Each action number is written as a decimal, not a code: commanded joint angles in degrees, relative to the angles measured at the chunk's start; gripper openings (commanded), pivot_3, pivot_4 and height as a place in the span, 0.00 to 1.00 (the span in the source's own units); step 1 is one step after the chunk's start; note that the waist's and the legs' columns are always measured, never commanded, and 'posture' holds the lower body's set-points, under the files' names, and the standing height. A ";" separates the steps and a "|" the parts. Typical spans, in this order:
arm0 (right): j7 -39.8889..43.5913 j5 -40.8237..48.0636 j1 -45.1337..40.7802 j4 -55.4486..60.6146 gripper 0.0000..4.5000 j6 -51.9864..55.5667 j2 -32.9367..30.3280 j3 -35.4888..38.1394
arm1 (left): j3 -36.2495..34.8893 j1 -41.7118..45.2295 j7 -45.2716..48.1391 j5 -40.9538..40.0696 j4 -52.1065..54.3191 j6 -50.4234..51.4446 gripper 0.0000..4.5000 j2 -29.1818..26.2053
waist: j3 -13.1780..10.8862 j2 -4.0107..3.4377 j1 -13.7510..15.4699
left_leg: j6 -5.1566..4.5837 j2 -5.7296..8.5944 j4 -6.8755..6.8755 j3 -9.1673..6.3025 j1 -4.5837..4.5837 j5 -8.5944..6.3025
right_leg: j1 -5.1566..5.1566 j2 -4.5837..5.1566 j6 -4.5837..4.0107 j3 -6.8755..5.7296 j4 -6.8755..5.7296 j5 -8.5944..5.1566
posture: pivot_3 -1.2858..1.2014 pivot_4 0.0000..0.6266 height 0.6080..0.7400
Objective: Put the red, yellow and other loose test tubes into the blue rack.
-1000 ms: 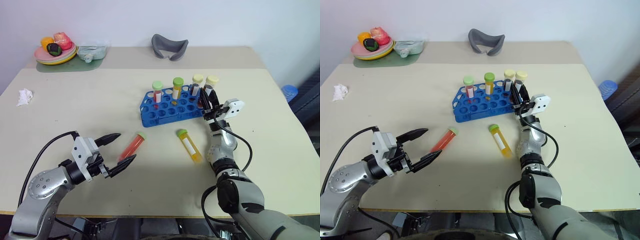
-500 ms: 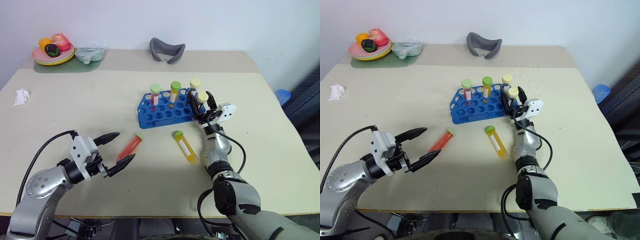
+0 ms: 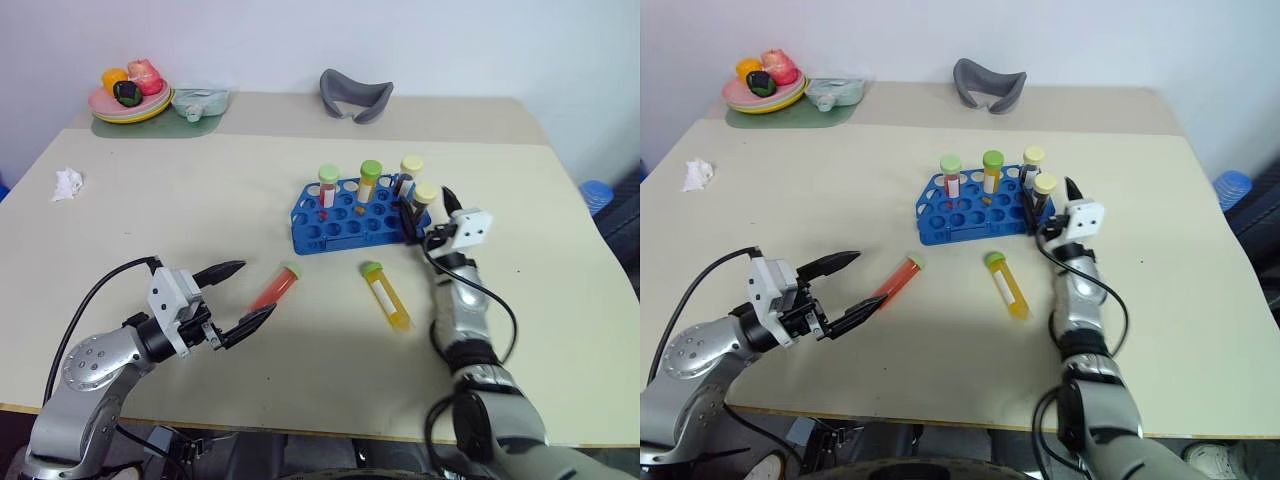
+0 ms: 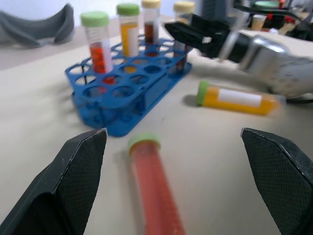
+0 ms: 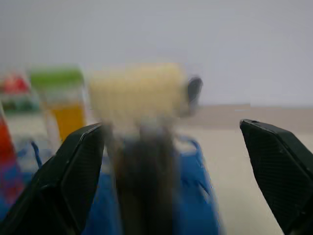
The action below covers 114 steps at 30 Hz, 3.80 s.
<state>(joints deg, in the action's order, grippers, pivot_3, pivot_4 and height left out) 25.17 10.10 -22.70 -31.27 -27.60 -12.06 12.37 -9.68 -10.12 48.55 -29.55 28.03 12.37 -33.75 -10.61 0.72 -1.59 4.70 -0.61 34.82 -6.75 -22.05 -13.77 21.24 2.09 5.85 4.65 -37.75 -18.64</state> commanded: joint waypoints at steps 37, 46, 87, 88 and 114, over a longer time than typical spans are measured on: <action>-9.91 38.54 -9.81 57.63 0.98 120.10 -25.45 -10.23 | 5.56 14.97 20.49 -3.37 -11.10 -1.29 1.00 -5.72 | -0.39 -0.29 -0.86 | 0.00 -0.28 0.33 -0.03 -1.30 0.02 | 1.40 -0.34 0.01 -0.02 -0.41 0.10 | 0.52 0.24 1.00; -18.87 40.28 -11.77 54.37 0.98 120.10 -18.38 -11.16 | 6.65 14.97 20.67 -3.98 -10.73 0.00 1.00 -5.40 | -0.39 -0.29 -0.98 | 0.00 -0.29 0.37 -0.03 -1.29 0.03 | 1.43 -0.37 -0.02 -0.02 -0.50 0.13 | 0.52 0.24 1.00; -29.59 46.84 -8.23 54.90 0.18 120.10 -17.44 -11.74 | 7.81 16.00 22.75 -2.55 -15.00 -3.46 1.00 -4.31 | -0.31 -0.26 -1.16 | -0.01 -0.31 0.41 -0.04 -1.24 0.03 | 1.39 -0.41 -0.03 -0.03 -0.59 0.14 | 0.52 0.24 1.00; -29.35 46.64 -8.44 55.09 0.18 120.10 -16.89 -11.27 | 7.80 16.00 22.76 -2.55 -15.07 -3.51 1.00 -4.33 | -0.31 -0.26 -1.20 | -0.01 -0.32 0.41 -0.04 -1.24 0.03 | 1.40 -0.42 -0.04 -0.03 -0.59 0.15 | 0.52 0.24 1.00; 0.92 12.96 -3.16 27.20 0.18 21.97 9.09 -8.09 | 5.69 15.78 20.19 -3.64 -14.72 -2.09 1.00 -5.00 | -0.33 -0.29 -2.02 | 0.23 -0.32 0.40 -0.03 -1.19 0.17 | 1.47 -0.41 -0.05 -0.03 -0.89 0.16 | 0.52 0.24 1.00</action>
<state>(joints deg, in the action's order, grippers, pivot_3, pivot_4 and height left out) 23.77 23.65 -24.60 -1.10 2.08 -4.26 3.71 -2.38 5.81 68.77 -32.06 11.57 10.04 -38.17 -10.94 0.43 -3.61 4.96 -0.93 35.21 -6.78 -23.21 -13.58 22.70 1.68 5.80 4.62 -38.67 -18.48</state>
